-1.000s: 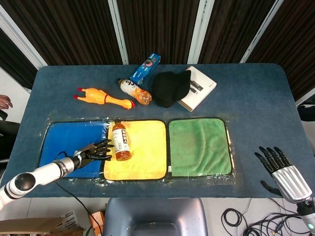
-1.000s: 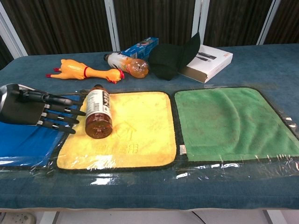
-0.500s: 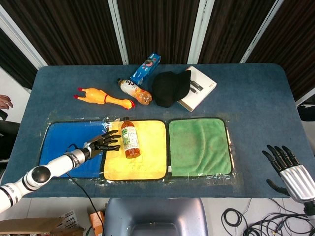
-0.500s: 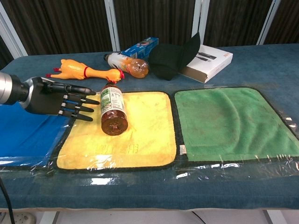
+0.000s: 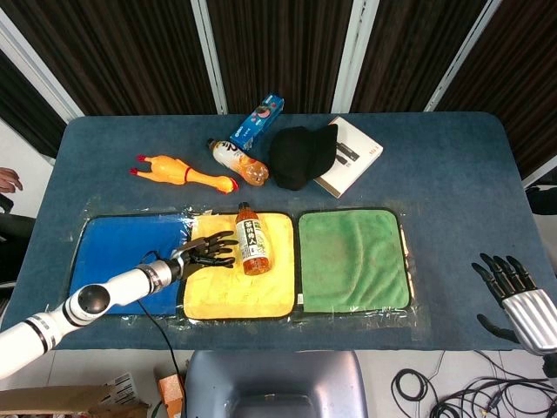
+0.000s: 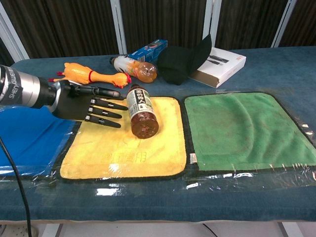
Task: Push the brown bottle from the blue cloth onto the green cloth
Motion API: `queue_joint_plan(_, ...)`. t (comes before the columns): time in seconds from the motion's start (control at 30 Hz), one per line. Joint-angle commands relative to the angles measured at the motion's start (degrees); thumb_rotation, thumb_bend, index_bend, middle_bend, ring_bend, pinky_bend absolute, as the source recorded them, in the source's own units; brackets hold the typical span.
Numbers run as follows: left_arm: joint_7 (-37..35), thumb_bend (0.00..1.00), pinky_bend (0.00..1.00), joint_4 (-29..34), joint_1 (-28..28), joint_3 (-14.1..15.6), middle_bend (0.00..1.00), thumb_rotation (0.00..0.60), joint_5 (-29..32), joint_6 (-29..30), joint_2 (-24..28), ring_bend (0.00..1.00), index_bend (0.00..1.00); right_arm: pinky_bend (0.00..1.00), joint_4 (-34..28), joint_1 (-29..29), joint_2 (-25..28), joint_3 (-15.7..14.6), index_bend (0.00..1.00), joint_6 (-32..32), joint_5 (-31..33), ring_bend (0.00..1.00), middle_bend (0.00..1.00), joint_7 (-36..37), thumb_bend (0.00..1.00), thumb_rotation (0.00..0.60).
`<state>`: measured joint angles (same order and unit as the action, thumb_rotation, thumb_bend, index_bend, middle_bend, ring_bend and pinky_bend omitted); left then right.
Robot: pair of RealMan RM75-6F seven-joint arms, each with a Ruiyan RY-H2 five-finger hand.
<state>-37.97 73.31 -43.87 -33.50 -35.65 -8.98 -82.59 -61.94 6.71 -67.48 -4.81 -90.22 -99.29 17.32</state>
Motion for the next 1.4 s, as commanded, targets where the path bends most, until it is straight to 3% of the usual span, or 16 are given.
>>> queue_joint_plan(0.03, 0.44, 0.25, 0.25, -2.13, -0.9, -0.83, 0.11, 0.6, 0.13, -0.21, -2.44, 0.07, 0.0, 0.0, 0.88, -0.06, -0.32, -0.08, 0.0, 0.19, 0.18, 0.0, 0.0, 1.02, 0.18, 0.6)
queue_joint_plan(0.33, 3.97, 0.26, 0.17, -12.25, -2.24, -7.08, 0.14, 0.6, 0.54, -2.66, -11.61, 0.06, 0.0, 0.0, 4.48, -0.87, -1.12, 0.07, 0.0, 0.15, 1.51, 0.0, 0.0, 4.99, 0.18, 0.6)
queue_joint_plan(0.47, 6.56, 0.26, 0.16, -14.79, -1.5, -10.98, 0.14, 0.6, 1.06, -5.88, -13.7, 0.06, 0.0, 0.0, 6.16, -1.0, -1.64, 0.18, 0.0, 0.84, 2.22, 0.0, 0.0, 6.39, 0.18, 0.6)
queue_joint_plan(0.63, 8.55, 0.26, 0.16, -16.02, -1.22, -13.54, 0.14, 0.6, 1.93, -9.02, -14.96, 0.06, 0.0, 0.0, 7.6, -0.88, -2.28, 0.44, 0.0, 1.16, 2.61, 0.0, 0.0, 7.75, 0.18, 0.6)
queue_joint_plan(0.8, 9.6, 0.26, 0.16, -16.57, -1.7, -14.0, 0.14, 0.6, 2.2, -8.92, -16.37, 0.07, 0.0, 0.0, 8.2, -0.7, -2.63, 0.38, 0.0, 1.07, 2.3, 0.0, 0.0, 8.19, 0.18, 0.6)
queue_joint_plan(1.4, 8.51, 0.26, 0.16, -18.73, -6.62, -10.97, 0.14, 0.6, 1.7, -5.09, -21.97, 0.06, 0.0, 0.0, 11.46, -0.88, -3.65, 0.33, 0.0, 1.3, 2.74, 0.0, 0.0, 11.55, 0.18, 0.6)
